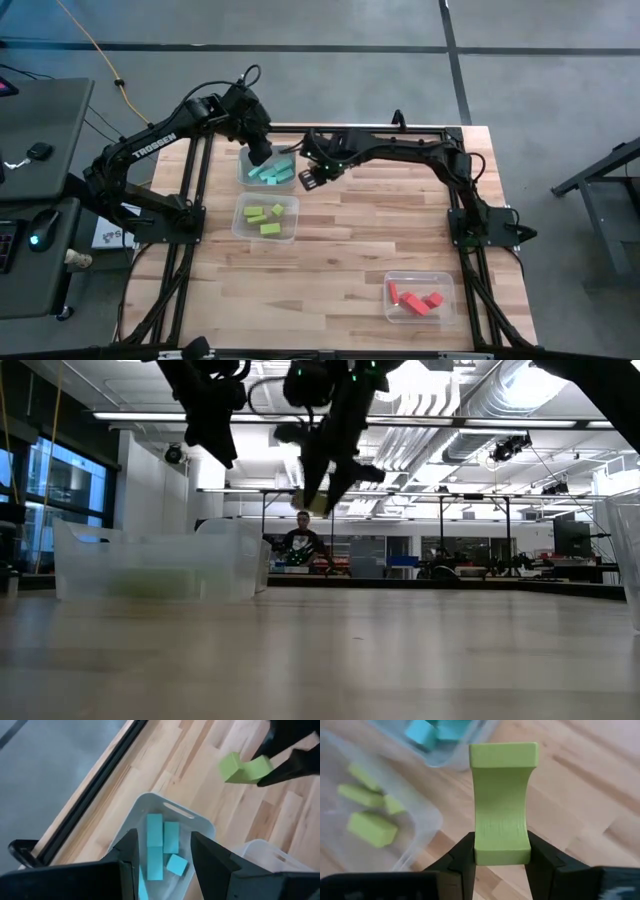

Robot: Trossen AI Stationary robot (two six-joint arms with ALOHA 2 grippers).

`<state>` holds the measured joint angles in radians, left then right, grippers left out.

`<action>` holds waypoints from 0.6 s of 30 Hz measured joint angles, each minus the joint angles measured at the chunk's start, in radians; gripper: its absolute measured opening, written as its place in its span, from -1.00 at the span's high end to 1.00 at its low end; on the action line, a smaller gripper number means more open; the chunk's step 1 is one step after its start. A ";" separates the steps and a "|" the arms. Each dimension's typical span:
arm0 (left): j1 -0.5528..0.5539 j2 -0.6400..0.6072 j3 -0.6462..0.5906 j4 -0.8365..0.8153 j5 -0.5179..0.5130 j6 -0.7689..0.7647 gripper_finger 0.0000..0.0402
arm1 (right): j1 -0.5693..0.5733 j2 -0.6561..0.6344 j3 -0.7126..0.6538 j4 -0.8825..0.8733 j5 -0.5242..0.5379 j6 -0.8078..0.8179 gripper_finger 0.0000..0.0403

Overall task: Sort & place blocks by color
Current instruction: Put the green block into the left transparent bin

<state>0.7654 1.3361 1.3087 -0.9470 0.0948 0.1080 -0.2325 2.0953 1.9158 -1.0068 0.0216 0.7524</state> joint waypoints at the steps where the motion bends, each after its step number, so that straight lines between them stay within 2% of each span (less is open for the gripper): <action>1: 0.000 0.000 0.000 0.000 0.008 0.000 0.43 | 0.000 0.000 0.029 -0.021 0.000 -0.025 0.45; 7: 0.000 0.000 0.000 0.000 0.075 0.000 0.43 | 0.000 -0.001 0.196 -0.154 0.000 -0.169 0.45; 13: -0.005 0.000 0.000 0.000 0.193 0.000 0.43 | 0.000 -0.003 0.341 -0.290 -0.001 -0.272 0.45; 18: -0.035 0.000 0.000 0.000 0.221 0.000 0.43 | 0.000 -0.003 0.429 -0.364 -0.011 -0.352 0.45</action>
<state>0.7308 1.3361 1.3087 -0.9470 0.3156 0.1078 -0.2325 2.0923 2.3447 -1.3707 0.0103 0.4006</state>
